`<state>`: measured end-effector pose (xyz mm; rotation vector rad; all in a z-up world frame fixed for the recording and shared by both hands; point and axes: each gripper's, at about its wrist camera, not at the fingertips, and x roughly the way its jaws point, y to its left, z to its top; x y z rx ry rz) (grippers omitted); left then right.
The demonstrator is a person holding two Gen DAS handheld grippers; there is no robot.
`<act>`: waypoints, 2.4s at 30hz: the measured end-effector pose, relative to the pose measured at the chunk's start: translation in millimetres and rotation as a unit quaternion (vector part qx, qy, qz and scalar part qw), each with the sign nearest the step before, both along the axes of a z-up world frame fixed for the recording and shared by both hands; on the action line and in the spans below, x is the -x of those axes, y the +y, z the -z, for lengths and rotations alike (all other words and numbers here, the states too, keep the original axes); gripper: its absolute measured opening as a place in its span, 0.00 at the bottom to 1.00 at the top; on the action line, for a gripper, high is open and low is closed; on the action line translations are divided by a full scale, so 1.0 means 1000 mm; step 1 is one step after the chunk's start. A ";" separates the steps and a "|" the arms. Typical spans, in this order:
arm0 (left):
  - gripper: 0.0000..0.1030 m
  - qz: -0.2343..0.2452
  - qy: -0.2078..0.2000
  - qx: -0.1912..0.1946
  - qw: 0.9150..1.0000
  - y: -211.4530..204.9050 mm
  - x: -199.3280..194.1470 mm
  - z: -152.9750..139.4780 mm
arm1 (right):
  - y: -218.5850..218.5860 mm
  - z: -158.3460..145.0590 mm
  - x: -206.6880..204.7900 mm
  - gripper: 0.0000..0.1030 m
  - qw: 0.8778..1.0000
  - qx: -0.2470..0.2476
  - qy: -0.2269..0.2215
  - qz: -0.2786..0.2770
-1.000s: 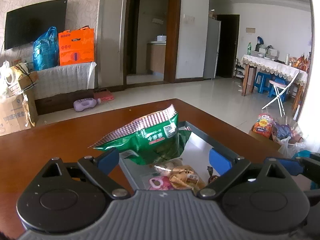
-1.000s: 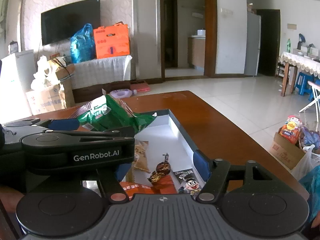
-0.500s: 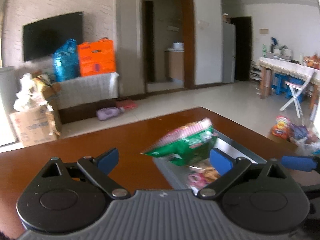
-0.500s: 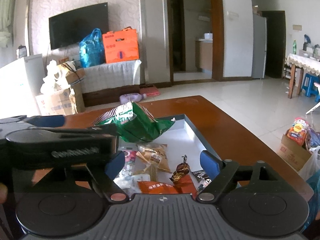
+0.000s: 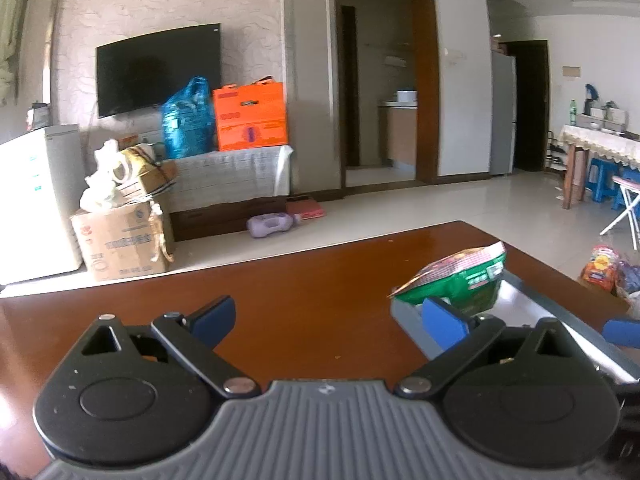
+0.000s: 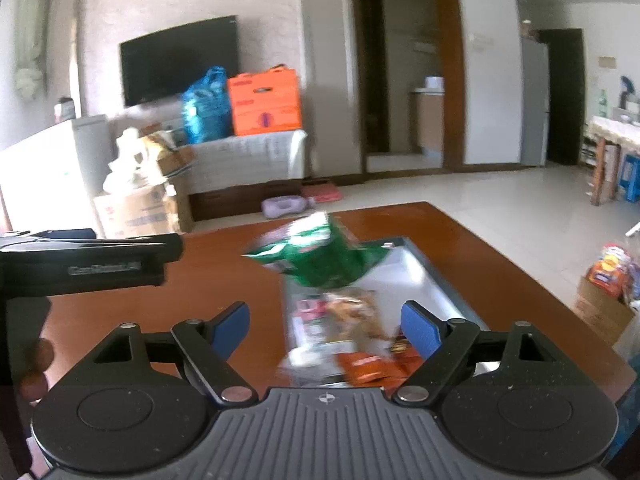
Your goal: Organize snacks
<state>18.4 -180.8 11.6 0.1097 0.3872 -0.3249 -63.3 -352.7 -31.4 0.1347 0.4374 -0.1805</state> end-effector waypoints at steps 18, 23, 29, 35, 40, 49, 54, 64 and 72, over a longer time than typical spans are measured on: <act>0.99 -0.103 0.018 0.001 0.995 0.134 0.039 -0.014 | 0.119 -0.015 0.000 0.85 0.993 -0.005 0.002 -0.116; 0.99 -0.130 0.029 -0.005 0.991 0.178 0.042 -0.010 | 0.143 -0.012 -0.006 0.85 0.990 -0.006 0.008 -0.143; 0.99 -0.151 0.036 -0.001 0.988 0.232 0.045 -0.001 | 0.172 -0.006 -0.016 0.85 0.985 -0.004 0.021 -0.172; 0.99 -0.168 0.049 -0.007 0.985 0.252 0.039 0.007 | 0.186 -0.007 -0.017 0.85 0.982 0.013 0.027 -0.188; 0.99 -0.153 0.044 -0.002 0.987 0.246 0.036 0.007 | 0.181 -0.007 -0.016 0.87 0.983 0.015 0.030 -0.181; 0.99 -0.132 0.050 0.012 0.990 0.213 0.023 0.005 | 0.174 -0.011 -0.007 0.87 0.984 0.033 0.028 -0.172; 0.99 -0.077 0.046 0.026 0.996 0.152 0.023 -0.005 | 0.141 -0.019 0.022 0.91 0.992 0.077 0.017 -0.097; 0.99 0.047 0.058 0.009 0.997 0.000 0.067 0.015 | 0.060 -0.011 0.103 0.91 0.996 0.013 0.006 0.086; 0.99 0.072 0.058 -0.017 0.996 -0.054 0.079 0.031 | 0.030 0.005 0.132 0.93 0.991 -0.016 0.019 0.131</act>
